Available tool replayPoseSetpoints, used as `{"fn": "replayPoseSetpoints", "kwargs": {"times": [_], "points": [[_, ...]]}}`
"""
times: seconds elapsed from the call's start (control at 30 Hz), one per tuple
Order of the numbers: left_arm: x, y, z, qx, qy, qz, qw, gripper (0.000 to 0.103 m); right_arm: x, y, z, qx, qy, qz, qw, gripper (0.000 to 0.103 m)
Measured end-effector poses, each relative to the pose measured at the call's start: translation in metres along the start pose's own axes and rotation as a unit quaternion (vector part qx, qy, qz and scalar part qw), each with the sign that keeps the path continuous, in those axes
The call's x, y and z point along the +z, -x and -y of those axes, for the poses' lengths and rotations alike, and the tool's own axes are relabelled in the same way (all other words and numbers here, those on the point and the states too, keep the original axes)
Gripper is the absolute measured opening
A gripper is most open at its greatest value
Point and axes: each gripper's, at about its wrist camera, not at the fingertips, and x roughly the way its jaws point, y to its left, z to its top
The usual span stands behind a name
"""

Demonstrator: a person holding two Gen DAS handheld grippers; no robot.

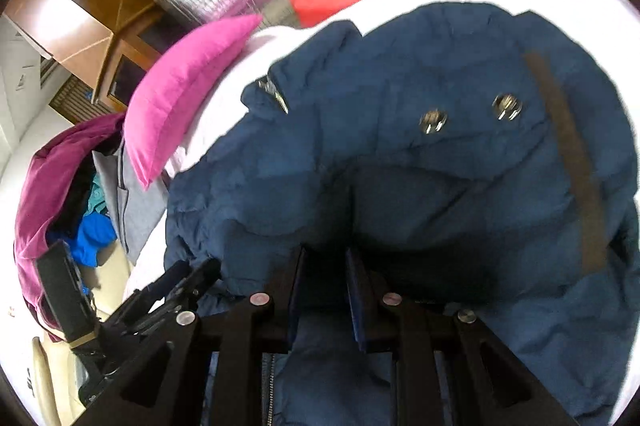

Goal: Fold large clothes

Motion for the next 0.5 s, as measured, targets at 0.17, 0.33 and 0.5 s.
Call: {"fn": "replayPoseSetpoints", "kwargs": {"times": [0.17, 0.33, 0.5], "points": [[-0.001, 0.005, 0.002, 0.009, -0.011, 0.013, 0.9998, 0.066, 0.006, 0.030, 0.012, -0.022, -0.017, 0.045, 0.999, 0.023], [-0.002, 0.003, 0.002, 0.011, -0.013, 0.011, 0.9998, 0.066, 0.009, 0.014, 0.035, -0.060, -0.052, 0.013, 0.997, 0.024], [-0.003, 0.002, 0.004, 0.016, -0.018, 0.012, 0.9996, 0.066, 0.011, 0.007, 0.034, -0.067, -0.047, 0.002, 0.997, 0.025]]}}
